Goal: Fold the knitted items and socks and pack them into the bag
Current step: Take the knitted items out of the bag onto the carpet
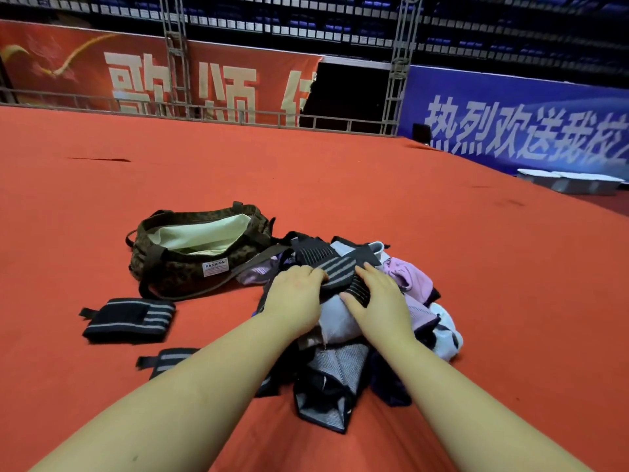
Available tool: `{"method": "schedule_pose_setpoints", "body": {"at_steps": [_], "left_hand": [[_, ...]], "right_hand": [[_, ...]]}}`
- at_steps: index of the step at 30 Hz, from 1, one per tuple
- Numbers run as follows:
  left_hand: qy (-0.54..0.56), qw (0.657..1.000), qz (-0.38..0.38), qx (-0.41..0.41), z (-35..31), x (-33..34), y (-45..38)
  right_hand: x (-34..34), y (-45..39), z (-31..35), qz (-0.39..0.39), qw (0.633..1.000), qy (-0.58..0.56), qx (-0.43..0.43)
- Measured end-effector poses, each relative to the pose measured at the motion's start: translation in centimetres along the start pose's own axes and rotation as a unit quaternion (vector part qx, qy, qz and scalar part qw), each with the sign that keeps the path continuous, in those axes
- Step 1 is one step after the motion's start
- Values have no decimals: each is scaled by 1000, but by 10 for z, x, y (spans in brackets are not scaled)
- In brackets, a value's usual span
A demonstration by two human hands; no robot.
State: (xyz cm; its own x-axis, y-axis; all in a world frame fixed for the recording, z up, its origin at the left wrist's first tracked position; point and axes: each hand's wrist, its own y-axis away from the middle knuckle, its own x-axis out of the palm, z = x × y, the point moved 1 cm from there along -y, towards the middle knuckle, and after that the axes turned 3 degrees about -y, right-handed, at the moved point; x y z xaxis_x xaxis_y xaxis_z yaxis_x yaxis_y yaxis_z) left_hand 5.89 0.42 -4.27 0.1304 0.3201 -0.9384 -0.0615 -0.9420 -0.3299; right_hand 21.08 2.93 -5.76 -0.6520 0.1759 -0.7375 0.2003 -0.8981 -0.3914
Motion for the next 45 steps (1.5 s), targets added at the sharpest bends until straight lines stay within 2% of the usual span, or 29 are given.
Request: {"method": "schedule_pose_setpoints", "body": {"at_steps": [2, 6, 11, 16, 18, 21, 24, 28, 31, 34, 36, 40, 42, 43, 45], "left_hand": [[9, 999, -18, 31, -5, 0, -6], [56, 998, 1, 38, -19, -3, -24], [80, 996, 18, 39, -27, 2, -48], [210, 976, 0, -61, -26, 15, -57], [262, 961, -11, -88, -22, 18, -58], [319, 942, -18, -102, -18, 19, -55], [369, 922, -23, -113, -13, 19, -49], [409, 902, -42, -133, -6, 20, -46], [430, 886, -84, -151, -5, 17, -44], [483, 824, -178, -237, 7, 5, -47], [509, 799, -200, -248, 19, -4, -48], [543, 794, -163, -219, 23, -9, -33], [547, 799, -142, -207, 21, -7, -25], [543, 803, -135, -204, 21, -5, -24], [534, 811, -133, -199, 21, -5, -20]], "right_hand": [[1, 1, -5, 5, 999, -39, 28], [5, 7, -9, 4, 996, -83, 30], [12, 10, -15, 29, 998, -58, -2], [15, 5, -19, 35, 998, -47, -16], [15, 0, -15, -25, 997, -76, 8], [11, -16, -9, -144, 977, -112, 109], [12, -28, -12, -142, 965, -112, 190], [16, -32, -17, -169, 954, -149, 199], [14, -32, -19, -169, 958, -135, 188], [11, -29, -24, -182, 955, -130, 192], [9, -28, -23, -187, 958, -106, 189], [5, -27, -5, -213, 962, -71, 154], [2, -29, 11, -228, 968, -67, 86], [0, -33, 19, -213, 975, -54, 40], [-5, -45, 34, -134, 991, 3, -26]]}}
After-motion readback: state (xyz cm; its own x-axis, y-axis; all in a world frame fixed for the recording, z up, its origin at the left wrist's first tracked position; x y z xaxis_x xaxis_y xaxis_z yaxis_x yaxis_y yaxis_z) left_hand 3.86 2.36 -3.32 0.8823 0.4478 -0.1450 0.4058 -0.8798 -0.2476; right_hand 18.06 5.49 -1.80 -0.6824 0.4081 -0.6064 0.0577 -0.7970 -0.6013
